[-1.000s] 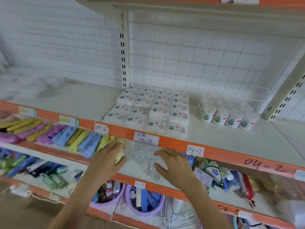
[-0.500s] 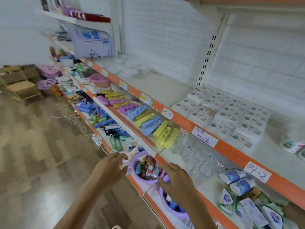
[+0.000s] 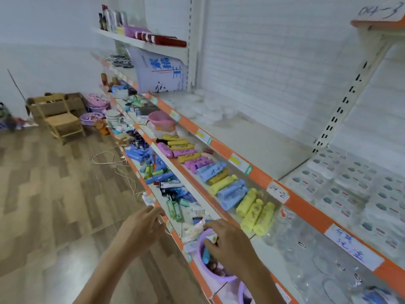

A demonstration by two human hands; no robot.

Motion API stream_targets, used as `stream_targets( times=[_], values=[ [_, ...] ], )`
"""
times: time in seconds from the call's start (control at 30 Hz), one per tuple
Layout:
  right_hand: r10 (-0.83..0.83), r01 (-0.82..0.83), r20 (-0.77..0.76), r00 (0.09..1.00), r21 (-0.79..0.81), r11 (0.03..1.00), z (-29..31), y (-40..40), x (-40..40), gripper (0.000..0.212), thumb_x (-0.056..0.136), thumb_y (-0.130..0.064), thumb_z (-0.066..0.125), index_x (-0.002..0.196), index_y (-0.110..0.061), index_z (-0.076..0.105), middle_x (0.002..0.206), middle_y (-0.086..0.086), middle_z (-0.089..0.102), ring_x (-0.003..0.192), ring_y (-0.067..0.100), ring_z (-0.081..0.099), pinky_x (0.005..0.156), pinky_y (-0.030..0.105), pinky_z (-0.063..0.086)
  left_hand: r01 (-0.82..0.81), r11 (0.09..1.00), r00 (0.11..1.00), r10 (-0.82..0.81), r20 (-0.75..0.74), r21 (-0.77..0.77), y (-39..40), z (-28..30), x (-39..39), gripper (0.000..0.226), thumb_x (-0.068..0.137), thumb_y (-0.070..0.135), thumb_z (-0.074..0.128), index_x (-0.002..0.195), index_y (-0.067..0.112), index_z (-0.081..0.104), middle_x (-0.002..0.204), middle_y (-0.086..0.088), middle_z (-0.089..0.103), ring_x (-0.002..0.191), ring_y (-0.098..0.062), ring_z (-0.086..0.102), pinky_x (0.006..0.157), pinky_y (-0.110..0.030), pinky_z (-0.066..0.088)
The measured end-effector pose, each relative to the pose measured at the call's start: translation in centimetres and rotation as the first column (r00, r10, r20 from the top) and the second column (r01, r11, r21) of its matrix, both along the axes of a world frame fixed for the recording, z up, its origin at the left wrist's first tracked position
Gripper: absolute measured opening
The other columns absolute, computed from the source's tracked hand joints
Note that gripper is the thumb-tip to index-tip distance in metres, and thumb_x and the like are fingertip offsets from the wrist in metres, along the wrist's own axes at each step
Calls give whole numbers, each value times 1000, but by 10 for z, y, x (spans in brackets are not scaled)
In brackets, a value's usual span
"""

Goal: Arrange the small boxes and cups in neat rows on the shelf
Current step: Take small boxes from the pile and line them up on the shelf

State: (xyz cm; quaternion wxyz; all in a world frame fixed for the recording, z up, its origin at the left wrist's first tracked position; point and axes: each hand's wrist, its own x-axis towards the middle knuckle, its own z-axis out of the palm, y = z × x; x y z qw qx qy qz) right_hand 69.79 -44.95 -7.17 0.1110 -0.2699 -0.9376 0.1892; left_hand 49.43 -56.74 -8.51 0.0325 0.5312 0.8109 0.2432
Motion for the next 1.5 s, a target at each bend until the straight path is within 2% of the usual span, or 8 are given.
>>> stream_targets(
  times=[0.4, 0.67, 0.77, 0.87, 0.97, 1.1, 1.3, 1.5],
  values=[
    [11, -12, -22, 1000, -58, 998, 15, 54, -164, 35, 91, -40, 50, 125, -34, 49, 127, -20, 50, 111, -1, 47, 85, 9, 36, -10, 1000, 1000, 10, -4, -27, 41, 11, -165, 26, 90, 34, 52, 115, 27, 55, 111, 10, 56, 93, -7, 55, 69, -17, 38],
    [-16, 11, -116, 993, -43, 999, 29, 125, -221, 30, 90, -40, 52, 119, -34, 53, 110, -29, 47, 105, -6, 46, 83, 8, 36, 108, 994, 994, -108, -4, 1, 105, 9, -232, 18, 87, 33, 57, 105, 32, 55, 89, 23, 46, 82, 3, 47, 61, -7, 34],
    [-56, 58, -182, 982, 8, 998, 41, 172, -239, 26, 87, -43, 50, 111, -36, 55, 99, -31, 48, 93, -8, 45, 76, 14, 36, 183, 983, 983, -182, -29, 19, 147, 18, -255, 22, 88, 33, 57, 110, 29, 56, 93, 23, 47, 81, 8, 47, 63, -4, 34],
    [-109, 123, -218, 970, 52, 991, 53, 226, -253, 32, 85, -45, 48, 114, -34, 56, 108, -25, 50, 103, -5, 46, 84, 15, 36, 217, 976, 976, -216, -40, 30, 198, 34, -279, 25, 90, 32, 54, 114, 28, 54, 100, 21, 48, 73, 16, 43, 64, -4, 37],
    [-166, 199, -259, 952, 108, 974, 60, 281, -263, 32, 83, -42, 51, 113, -32, 57, 109, -22, 52, 105, 2, 50, 85, 13, 35, 251, 966, 967, -247, -62, 68, 253, 52, -299, 27, 90, 34, 54, 116, 30, 53, 110, 16, 53, 87, 7, 48, 73, -9, 39],
    [-226, 277, -254, 940, 190, 942, 66, 342, -276, 36, 82, -38, 54, 117, -27, 58, 119, -10, 54, 110, 15, 51, 92, 28, 41, 322, 942, 945, -313, -96, 97, 328, 75, -317, 29, 89, 31, 55, 118, 28, 54, 109, 12, 53, 99, -6, 52, 80, -20, 43],
    [-342, 355, -132, 930, 88, 931, 60, 389, -286, 68, 81, -48, 61, 138, -44, 25, 151, -13, 9, 134, 14, 18, 106, 30, 30, 494, 868, 865, -485, -131, 49, 432, 77, -321, 53, 87, 35, 56, 135, 27, 35, 130, 8, 38, 116, -10, 42, 82, -15, 30],
    [-304, 305, -116, 945, -10, 952, 47, 409, -302, 70, 83, -45, 62, 130, -58, 12, 139, -34, -11, 130, -1, 13, 105, 24, 33, 708, 705, 706, -704, -80, 41, 508, 56, -333, 72, 73, 49, 46, 139, 23, 33, 140, 1, 36, 126, -12, 34, 101, -18, 28]
  ],
)
